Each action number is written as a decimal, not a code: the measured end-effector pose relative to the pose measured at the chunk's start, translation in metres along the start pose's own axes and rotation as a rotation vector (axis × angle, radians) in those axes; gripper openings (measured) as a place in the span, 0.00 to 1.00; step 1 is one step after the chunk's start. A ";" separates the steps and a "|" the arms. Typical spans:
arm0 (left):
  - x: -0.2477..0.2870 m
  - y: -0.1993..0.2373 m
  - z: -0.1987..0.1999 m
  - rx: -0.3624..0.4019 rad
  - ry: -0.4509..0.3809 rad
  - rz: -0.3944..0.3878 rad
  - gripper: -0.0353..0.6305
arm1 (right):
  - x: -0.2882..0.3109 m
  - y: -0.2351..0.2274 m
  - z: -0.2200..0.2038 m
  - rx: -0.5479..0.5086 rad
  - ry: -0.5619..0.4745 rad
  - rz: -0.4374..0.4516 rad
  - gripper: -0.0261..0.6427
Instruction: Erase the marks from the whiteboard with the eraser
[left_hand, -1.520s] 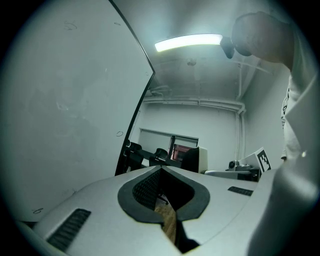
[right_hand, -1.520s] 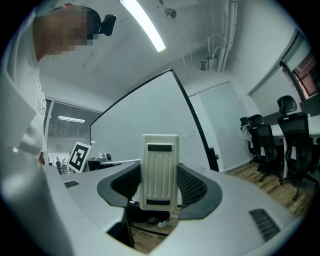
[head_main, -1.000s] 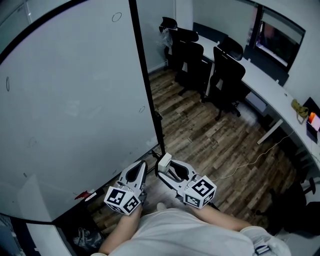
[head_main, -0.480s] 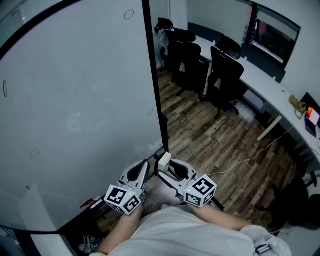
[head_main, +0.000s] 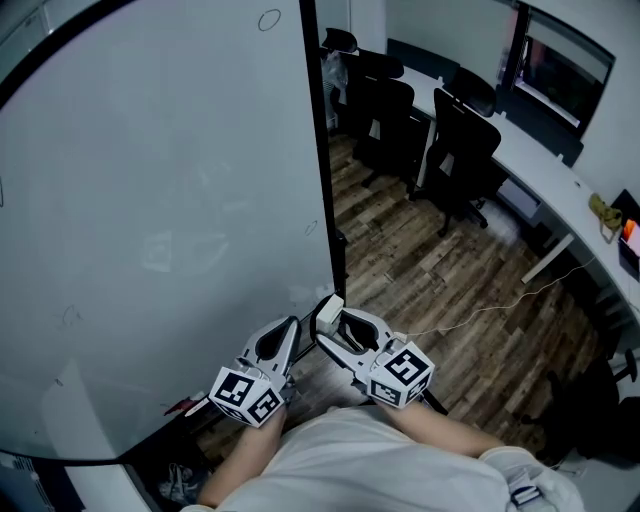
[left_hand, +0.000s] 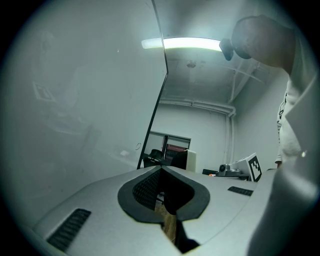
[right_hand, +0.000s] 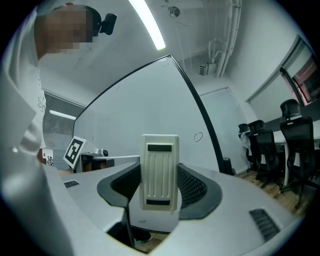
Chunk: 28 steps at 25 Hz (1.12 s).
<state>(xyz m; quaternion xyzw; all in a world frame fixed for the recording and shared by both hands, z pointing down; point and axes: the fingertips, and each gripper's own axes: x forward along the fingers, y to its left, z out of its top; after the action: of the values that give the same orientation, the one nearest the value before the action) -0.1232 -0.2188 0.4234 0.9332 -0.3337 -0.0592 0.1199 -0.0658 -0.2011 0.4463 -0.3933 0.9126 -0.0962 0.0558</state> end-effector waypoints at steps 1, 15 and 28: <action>0.002 0.002 0.000 -0.008 -0.003 -0.003 0.06 | 0.002 -0.003 0.001 -0.005 -0.003 0.001 0.39; 0.054 0.021 0.011 -0.007 -0.015 0.014 0.06 | 0.030 -0.060 0.027 -0.054 0.036 0.007 0.39; 0.083 0.042 0.024 0.015 -0.026 0.095 0.06 | 0.070 -0.111 0.051 -0.083 0.066 0.027 0.39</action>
<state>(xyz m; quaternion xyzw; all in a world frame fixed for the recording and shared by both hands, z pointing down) -0.0896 -0.3081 0.4085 0.9162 -0.3798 -0.0629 0.1113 -0.0262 -0.3337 0.4194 -0.3798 0.9223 -0.0703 0.0106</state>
